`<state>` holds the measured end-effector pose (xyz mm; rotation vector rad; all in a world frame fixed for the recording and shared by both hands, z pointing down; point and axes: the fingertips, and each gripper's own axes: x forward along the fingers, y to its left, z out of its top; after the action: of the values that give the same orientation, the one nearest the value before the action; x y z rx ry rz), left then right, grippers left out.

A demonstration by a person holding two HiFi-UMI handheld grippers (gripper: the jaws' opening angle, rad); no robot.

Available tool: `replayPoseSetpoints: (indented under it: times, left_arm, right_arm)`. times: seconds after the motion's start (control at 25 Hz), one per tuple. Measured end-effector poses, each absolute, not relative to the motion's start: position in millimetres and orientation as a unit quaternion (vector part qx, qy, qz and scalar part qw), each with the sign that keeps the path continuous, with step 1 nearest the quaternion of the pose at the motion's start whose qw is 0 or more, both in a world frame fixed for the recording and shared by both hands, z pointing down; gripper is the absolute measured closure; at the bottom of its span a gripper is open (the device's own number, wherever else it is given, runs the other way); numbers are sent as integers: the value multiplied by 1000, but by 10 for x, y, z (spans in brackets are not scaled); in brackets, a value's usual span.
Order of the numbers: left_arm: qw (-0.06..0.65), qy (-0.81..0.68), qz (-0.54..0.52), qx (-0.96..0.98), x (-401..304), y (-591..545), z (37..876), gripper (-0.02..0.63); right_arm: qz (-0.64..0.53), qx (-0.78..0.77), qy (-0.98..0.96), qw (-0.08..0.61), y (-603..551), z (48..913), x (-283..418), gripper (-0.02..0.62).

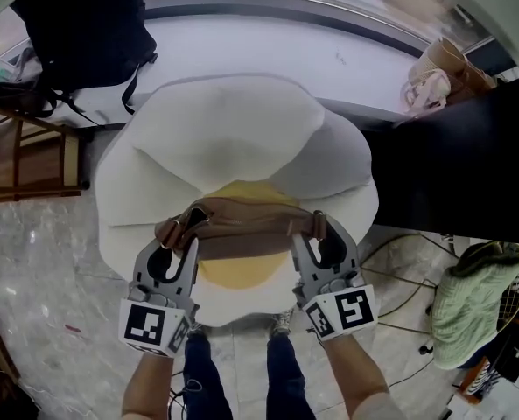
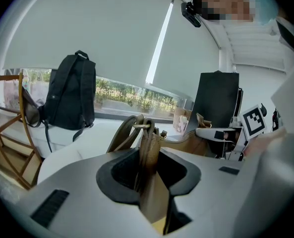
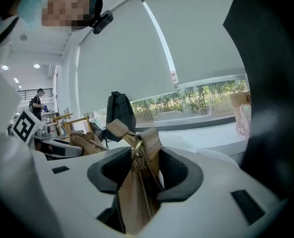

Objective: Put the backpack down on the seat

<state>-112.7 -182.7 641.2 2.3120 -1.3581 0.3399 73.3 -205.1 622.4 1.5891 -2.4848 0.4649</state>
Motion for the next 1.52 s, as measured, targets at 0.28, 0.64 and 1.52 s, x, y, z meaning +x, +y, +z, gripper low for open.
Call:
replayPoseSetpoints:
  times: [0.28,0.64,1.52]
  left_arm:
    - [220,-491,129,833,-1123,-1884,6679,491]
    - [231,-496,135,826,-1105,-1943,7054,491]
    - [257,-491,159,817,-1037,-2178,7848,491]
  right_arm:
    - [159,529,-829,87,-2096,6497,739,403]
    - [157,526,-829,107,-2195,6879,745,405]
    - [179,533,-813,154,-2391,7601,812,405]
